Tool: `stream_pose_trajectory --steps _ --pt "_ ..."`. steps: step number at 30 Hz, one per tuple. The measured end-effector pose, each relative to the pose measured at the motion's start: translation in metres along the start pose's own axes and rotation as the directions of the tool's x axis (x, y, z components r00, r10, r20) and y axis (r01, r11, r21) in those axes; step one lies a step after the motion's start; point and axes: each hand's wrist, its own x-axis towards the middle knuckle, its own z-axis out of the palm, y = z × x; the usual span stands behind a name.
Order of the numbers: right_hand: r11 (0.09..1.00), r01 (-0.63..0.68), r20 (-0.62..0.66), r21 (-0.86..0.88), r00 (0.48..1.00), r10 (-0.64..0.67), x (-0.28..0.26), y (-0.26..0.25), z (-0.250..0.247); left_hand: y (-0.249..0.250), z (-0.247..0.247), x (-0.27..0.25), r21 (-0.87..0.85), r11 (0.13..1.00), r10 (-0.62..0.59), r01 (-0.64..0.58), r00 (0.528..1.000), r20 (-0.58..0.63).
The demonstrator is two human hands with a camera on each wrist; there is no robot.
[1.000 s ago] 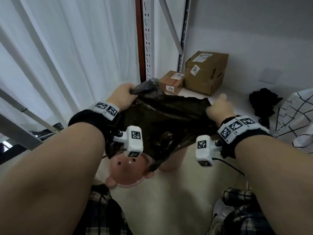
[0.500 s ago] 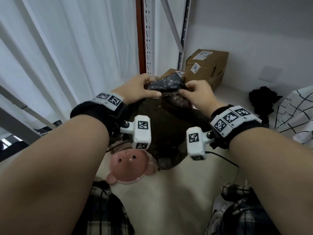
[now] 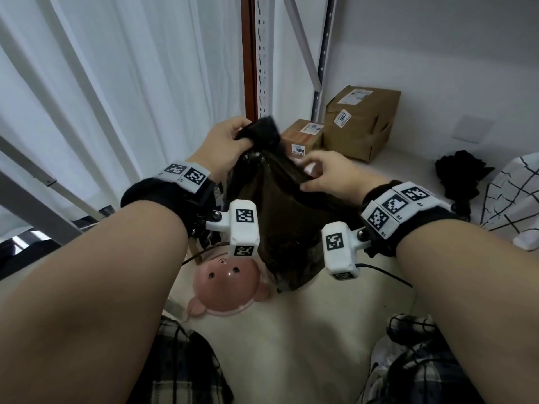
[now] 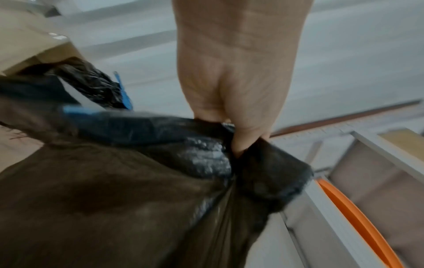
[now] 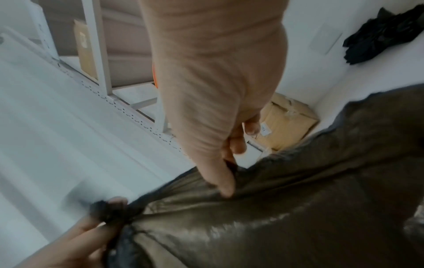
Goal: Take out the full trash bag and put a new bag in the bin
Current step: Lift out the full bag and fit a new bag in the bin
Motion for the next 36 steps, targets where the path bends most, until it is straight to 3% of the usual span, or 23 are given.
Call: stream_pose_trajectory --steps 3,7,9,11,13,15,18,19,22,26,29,32,36 --pt "0.989 -0.03 -0.109 -0.142 0.994 0.014 0.0 0.012 -0.001 -0.004 -0.003 -0.005 -0.101 0.99 -0.099 0.096 0.995 -0.023" --pt "0.993 -0.067 -0.171 -0.097 0.984 0.049 -0.001 0.025 -0.003 -0.005 -0.003 -0.004 -0.292 0.929 -0.251 0.229 0.967 -0.042" --pt "0.994 -0.067 -0.089 -0.081 0.994 0.06 -0.004 0.028 -0.003 -0.003 -0.005 -0.003 -0.431 0.847 -0.351 0.312 0.936 -0.012" --pt "0.995 -0.1 0.131 -0.023 0.986 0.102 -0.008 0.027 -0.002 -0.001 -0.007 0.0 -0.281 0.901 -0.351 0.33 0.936 -0.029" --pt "0.986 -0.164 0.301 0.027 0.942 0.149 -0.011 0.019 0.0 0.004 -0.004 0.003 0.131 0.967 -0.216 0.219 0.976 -0.037" --pt "0.994 -0.112 0.248 -0.014 0.962 0.112 -0.008 0.015 0.003 0.006 0.003 0.003 0.38 0.925 -0.042 0.016 0.997 0.06" --pt "0.999 0.033 -0.07 0.038 0.997 -0.03 0.0 0.006 0.008 0.005 0.011 0.004 0.416 0.902 0.025 -0.118 0.975 0.223" --pt "0.994 0.059 -0.097 0.087 0.994 -0.051 0.002 0.004 0.009 0.006 0.012 0.004 0.417 0.897 0.03 -0.146 0.962 0.272" --pt "0.995 0.063 0.061 0.073 0.996 -0.067 0.004 -0.003 0.011 0.009 0.012 0.002 0.366 0.914 0.044 -0.174 0.94 0.337" --pt "0.998 0.011 0.159 0.055 0.987 -0.02 0.001 -0.004 0.013 0.008 0.007 -0.001 0.204 0.975 0.059 -0.092 0.984 0.166" --pt "0.998 -0.015 0.134 -0.055 0.991 0.022 -0.001 0.005 0.01 -0.003 -0.003 0.004 0.279 0.957 0.096 -0.084 0.995 -0.03" --pt "0.963 -0.057 0.071 -0.263 0.994 0.079 -0.002 0.017 0.004 -0.019 -0.013 0.007 0.467 0.884 0.104 -0.001 0.975 -0.194" --pt "0.923 -0.094 0.036 -0.373 0.993 0.116 -0.002 0.025 -0.003 -0.036 -0.012 0.0 0.635 0.738 -0.061 0.23 0.959 -0.276"
